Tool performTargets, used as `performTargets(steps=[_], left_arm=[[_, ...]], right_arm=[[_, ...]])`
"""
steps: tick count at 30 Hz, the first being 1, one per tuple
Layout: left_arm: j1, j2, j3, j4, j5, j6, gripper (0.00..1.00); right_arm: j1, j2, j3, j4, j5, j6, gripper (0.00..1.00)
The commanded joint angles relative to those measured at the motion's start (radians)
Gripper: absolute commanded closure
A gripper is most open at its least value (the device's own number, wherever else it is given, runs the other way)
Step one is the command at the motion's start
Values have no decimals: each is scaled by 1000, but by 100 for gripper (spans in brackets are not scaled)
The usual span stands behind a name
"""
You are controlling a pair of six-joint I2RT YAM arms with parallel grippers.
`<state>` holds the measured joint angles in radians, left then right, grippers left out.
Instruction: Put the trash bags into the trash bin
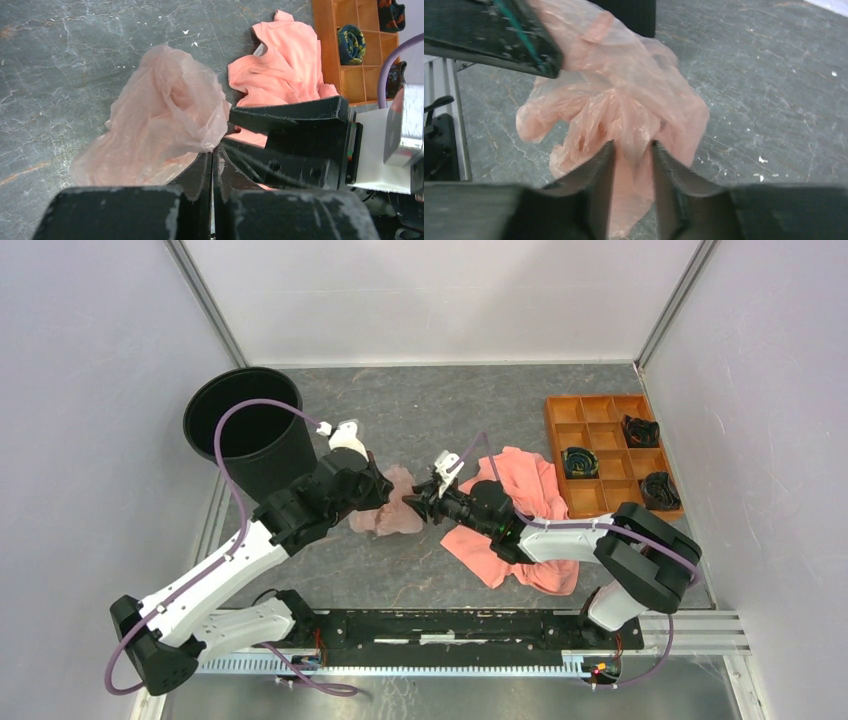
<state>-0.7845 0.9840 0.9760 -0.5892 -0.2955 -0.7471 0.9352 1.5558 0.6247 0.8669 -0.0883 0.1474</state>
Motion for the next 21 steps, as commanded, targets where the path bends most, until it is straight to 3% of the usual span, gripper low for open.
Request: performTargets(steps=[1, 3, 6, 9, 15, 18, 21], left_arm=[[5, -30, 56, -16, -90, -33, 98], [5, -68, 62, -74, -197, -52, 98], [8, -140, 55, -167, -352, -84, 98], [10, -200, 48, -277, -492, -131, 98], [10, -260, 38, -431, -615, -188, 98], [10, -294, 27, -469, -625, -203, 98], [10, -339, 25, -488, -645, -213, 98]], right_arm=[[-7, 3, -2, 78, 82, 48, 79], [-17, -8, -25, 103, 82, 50, 99], [-44, -19, -55, 153, 31, 64, 100], [-97, -7, -95, 290, -124, 125, 100], [-234, 73, -143, 562, -335, 344, 100], [-282, 102, -135, 568, -369, 382, 100], [-292, 89, -119, 469, -374, 314, 100]])
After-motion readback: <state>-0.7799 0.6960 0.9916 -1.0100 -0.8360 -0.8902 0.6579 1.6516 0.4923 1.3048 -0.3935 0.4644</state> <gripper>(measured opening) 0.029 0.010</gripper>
